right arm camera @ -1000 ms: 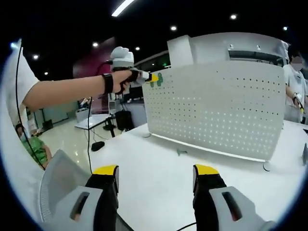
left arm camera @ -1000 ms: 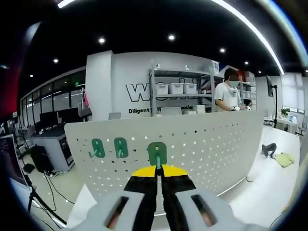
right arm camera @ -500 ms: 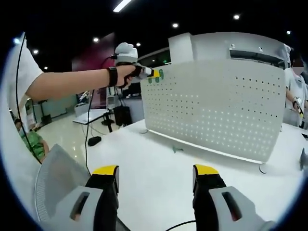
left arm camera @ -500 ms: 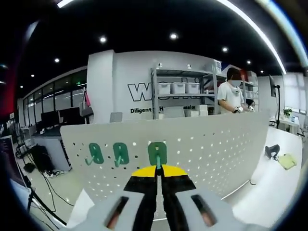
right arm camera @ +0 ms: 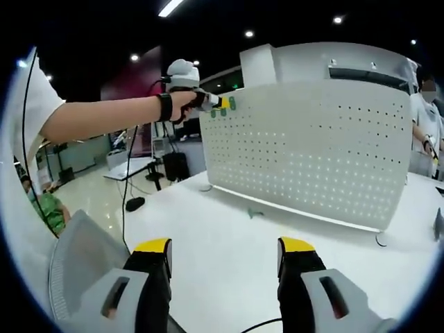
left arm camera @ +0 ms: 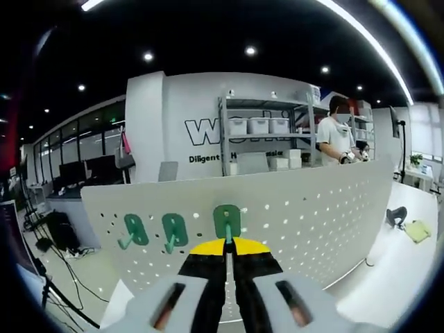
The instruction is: Insert the hook assembly into the mounting plate slot until the hook locks in place.
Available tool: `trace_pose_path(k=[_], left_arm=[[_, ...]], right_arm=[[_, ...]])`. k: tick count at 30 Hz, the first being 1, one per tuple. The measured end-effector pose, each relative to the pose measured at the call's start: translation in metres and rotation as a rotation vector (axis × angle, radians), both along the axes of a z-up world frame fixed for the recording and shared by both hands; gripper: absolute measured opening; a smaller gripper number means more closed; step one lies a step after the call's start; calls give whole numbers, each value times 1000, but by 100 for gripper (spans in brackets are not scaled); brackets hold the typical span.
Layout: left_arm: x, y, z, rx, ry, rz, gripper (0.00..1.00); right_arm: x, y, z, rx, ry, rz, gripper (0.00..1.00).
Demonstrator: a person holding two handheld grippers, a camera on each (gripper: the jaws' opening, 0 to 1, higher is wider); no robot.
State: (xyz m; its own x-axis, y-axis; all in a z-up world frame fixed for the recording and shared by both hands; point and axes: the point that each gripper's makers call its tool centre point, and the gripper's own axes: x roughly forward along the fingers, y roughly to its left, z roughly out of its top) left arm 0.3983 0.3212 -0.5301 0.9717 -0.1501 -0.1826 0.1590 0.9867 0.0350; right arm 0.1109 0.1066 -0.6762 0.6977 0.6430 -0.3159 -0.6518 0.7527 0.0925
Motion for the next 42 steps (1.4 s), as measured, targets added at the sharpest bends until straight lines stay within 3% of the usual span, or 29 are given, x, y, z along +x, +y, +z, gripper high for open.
trace_pose_path(k=[14, 24, 30, 35, 42], left_arm=[[11, 1, -5, -18, 34, 7, 2], [11, 0, -5, 23, 35, -21, 3], [15, -2, -4, 54, 12, -24, 4], [21, -5, 5, 80, -42, -39, 6], [27, -5, 5, 89, -35, -51, 8]], right_arm=[[-6, -4, -8, 0, 28, -13, 62], [-7, -2, -10, 9, 31, -23, 61], [-7, 1, -10, 4, 28, -16, 61], [-8, -5, -14, 1, 39, -27, 61], [-6, -9, -14, 5, 42, -37, 61]])
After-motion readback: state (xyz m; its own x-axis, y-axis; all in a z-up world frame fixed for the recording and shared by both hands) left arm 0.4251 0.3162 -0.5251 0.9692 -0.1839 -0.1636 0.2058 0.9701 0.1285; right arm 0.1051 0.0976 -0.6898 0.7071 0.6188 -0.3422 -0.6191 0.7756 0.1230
